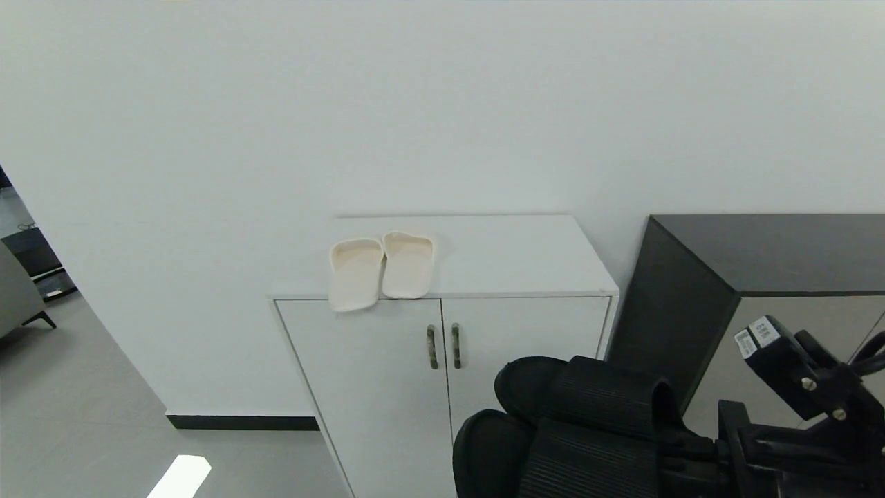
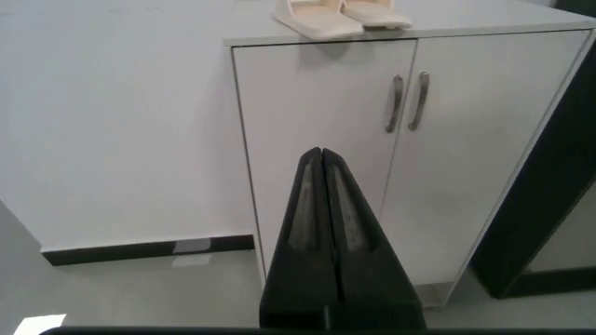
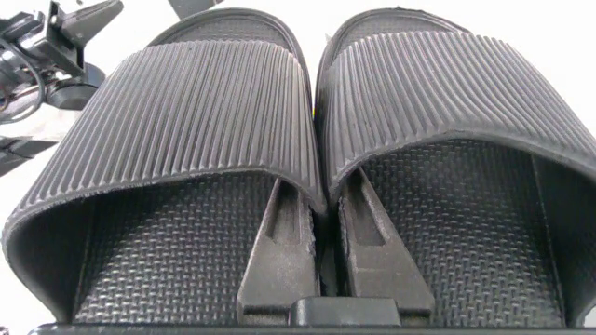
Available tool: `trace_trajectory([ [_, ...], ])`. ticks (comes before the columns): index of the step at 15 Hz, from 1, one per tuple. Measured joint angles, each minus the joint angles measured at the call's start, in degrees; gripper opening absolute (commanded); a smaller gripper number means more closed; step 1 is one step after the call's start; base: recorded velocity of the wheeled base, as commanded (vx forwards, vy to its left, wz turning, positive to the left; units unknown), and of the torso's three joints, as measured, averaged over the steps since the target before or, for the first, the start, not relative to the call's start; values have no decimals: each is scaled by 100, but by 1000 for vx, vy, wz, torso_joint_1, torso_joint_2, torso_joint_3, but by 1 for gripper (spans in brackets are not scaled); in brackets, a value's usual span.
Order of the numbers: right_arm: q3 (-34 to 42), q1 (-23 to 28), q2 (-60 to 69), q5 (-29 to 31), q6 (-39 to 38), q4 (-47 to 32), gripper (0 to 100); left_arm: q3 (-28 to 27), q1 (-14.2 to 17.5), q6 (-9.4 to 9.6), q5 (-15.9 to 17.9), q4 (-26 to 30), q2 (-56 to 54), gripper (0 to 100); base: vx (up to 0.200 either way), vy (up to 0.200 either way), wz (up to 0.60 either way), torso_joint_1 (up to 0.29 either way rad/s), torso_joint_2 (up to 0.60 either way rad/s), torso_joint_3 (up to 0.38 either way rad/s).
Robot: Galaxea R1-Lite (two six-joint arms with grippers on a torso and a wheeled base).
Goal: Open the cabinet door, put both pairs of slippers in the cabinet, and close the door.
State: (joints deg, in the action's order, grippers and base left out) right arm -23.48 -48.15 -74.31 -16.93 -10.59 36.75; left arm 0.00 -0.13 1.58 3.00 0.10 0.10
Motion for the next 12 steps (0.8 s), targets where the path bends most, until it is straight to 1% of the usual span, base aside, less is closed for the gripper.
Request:
trace_trajectory([
  [9, 69, 2, -93, -13, -2, 5, 0, 0, 4, -11, -10, -2, 0, 0, 0, 0, 0, 0, 0, 0],
  [10, 77, 2, -101, -17, -2, 13, 0, 0, -2, -17, -11, -5, 0, 0, 0, 0, 0, -90, 173, 100],
  [12, 80, 4, -110, -15, -2, 13, 0, 0, 0, -33, -10, 0, 0, 0, 0, 0, 0, -176, 400, 212],
])
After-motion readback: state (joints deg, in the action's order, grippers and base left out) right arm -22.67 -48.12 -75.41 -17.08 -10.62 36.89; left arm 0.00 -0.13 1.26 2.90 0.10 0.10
